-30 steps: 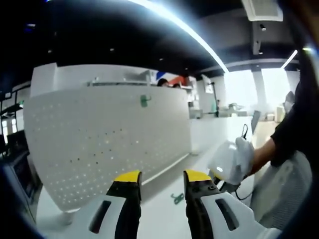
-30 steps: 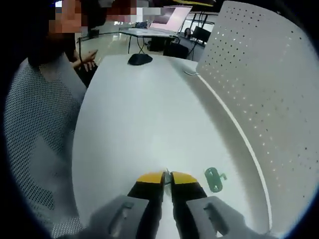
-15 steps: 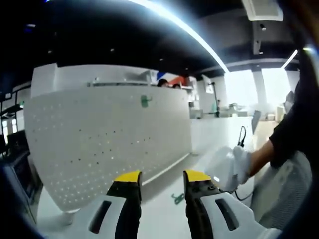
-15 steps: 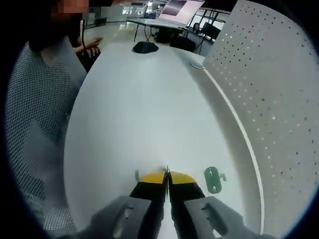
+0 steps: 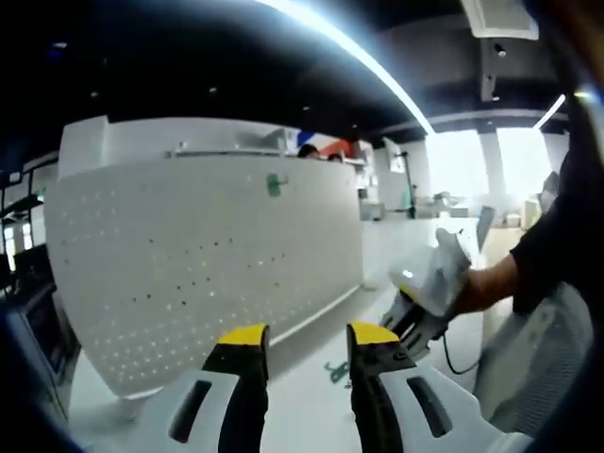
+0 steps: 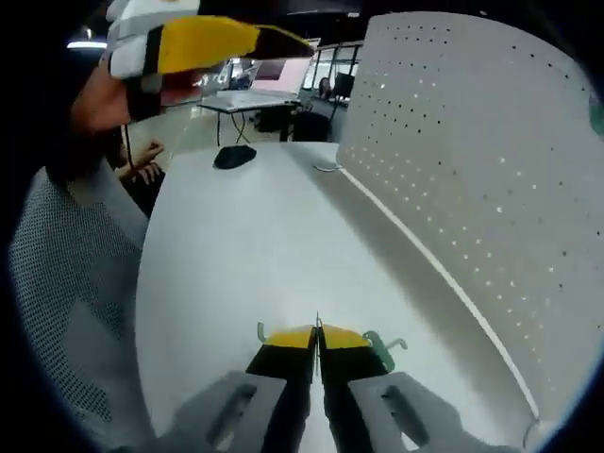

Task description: Insert the hook assembly into the mounting plate slot until the hook locks in place.

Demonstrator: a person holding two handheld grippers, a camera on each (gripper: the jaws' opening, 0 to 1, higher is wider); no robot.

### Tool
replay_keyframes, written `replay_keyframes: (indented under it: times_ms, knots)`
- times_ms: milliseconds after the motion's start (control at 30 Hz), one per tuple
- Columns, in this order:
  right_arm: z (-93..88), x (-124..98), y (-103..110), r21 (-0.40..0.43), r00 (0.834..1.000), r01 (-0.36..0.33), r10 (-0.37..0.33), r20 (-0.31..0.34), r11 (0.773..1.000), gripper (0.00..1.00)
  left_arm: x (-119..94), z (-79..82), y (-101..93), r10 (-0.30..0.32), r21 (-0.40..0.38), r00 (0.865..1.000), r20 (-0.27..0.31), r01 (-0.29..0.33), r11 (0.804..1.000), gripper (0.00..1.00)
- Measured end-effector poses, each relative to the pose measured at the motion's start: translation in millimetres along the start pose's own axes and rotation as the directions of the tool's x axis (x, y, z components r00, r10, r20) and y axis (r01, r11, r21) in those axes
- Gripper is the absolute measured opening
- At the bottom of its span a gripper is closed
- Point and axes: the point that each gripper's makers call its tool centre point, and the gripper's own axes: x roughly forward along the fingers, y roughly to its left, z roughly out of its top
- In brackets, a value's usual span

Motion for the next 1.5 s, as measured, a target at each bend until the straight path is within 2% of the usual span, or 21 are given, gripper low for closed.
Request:
replay_keyframes:
  times_ms: [67, 200, 333, 433, 533, 700, 733, 867, 967, 1167, 1267, 1367, 1400, 1467, 1500]
  knots:
    - [6.0, -7.3, -3.7, 0.048, 0.999, 0.006, -0.008, 0.037, 0.999, 0.0, 0.3, -0.9, -0.9, -0.004, 0.001, 1.0, -0.003, 0.004, 1.0, 0.33]
    - [26.7, -21.6, -5.6, 0.083, 0.99, 0.005, -0.017, 0.137, 0.997, 0.0, 0.8, -1.0, -2.2, -0.01, 0.003, 1.0, -0.005, 0.01, 1.0, 0.32]
    - [51.6, -36.0, -4.3, 0.114, 0.968, -0.021, -0.008, 0.249, 0.993, 0.0, 1.3, -1.4, -3.4, -0.018, 0.001, 1.0, -0.005, 0.018, 1.0, 0.32]
    - [69.9, -45.1, 4.1, 0.122, 0.942, -0.078, 0.033, 0.334, 0.99, 0.0, 1.8, -2.7, -4.1, -0.024, -0.005, 1.0, -0.009, 0.024, 1.0, 0.31]
    - [78.9, -51.8, 8.8, 0.119, 0.925, -0.108, 0.056, 0.377, 0.987, 0.0, 1.9, -3.6, -4.3, -0.028, -0.011, 1.0, -0.01, 0.028, 1.0, 0.3]
    - [90.1, -62.3, 13.7, 0.132, 0.884, -0.178, 0.1, 0.456, 0.975, 0.0, 0.9, -3.2, -2.1, -0.03, -0.026, 1.0, -0.003, 0.03, 0.999, 0.28]
    - [94.4, -65.9, 16.1, 0.134, 0.864, -0.21, 0.12, 0.488, 0.969, 0.0, 1.0, -2.9, -2.7, -0.041, -0.039, 0.999, 0.002, 0.041, 0.998, 0.27]
    - [108.4, -75.2, 21.7, 0.134, 0.813, -0.278, 0.158, 0.561, 0.951, 0.0, 2.6, 0.1, -17.1, -0.116, -0.052, 0.993, 0.02, 0.117, 0.992, 0.25]
    - [113.2, -78.3, 26.4, 0.121, 0.794, -0.302, 0.179, 0.581, 0.946, 0.0, 3.3, -0.2, -26.6, -0.155, -0.028, 0.988, 0.015, 0.156, 0.987, 0.22]
    - [115.2, -85.6, 36.2, 0.077, 0.769, -0.353, 0.242, 0.592, 0.932, 0.0, 3.4, 1.8, -39.2, -0.216, -0.029, 0.976, 0.03, 0.217, 0.976, 0.17]
    - [116.5, -93.6, 41.1, 0.053, 0.746, -0.39, 0.282, 0.603, 0.919, 0.0, 2.5, 4.8, -48.2, -0.266, -0.055, 0.963, 0.053, 0.269, 0.962, 0.17]
    - [118.3, -102.6, 47.4, 0.033, 0.713, -0.437, 0.324, 0.622, 0.899, 0.0, 1.8, 7.5, -54.5, -0.293, -0.056, 0.954, 0.068, 0.297, 0.953, 0.16]
    - [117.7, -104.4, 46.7, 0.032, 0.711, -0.438, 0.324, 0.624, 0.899, 0.0, 1.2, 9.1, -58.4, -0.312, -0.06, 0.947, 0.078, 0.317, 0.947, 0.16]
    - [118.1, -108.2, 49.2, 0.03, 0.695, -0.46, 0.339, 0.635, 0.888, 0.0, 0.4, 11.2, -63.1, -0.333, -0.066, 0.938, 0.091, 0.34, 0.938, 0.15]
    - [118.7, -110.8, 49.5, 0.032, 0.681, -0.473, 0.342, 0.647, 0.881, 0.0, -0.3, 12.3, -66.8, -0.352, -0.07, 0.931, 0.097, 0.359, 0.931, 0.13]
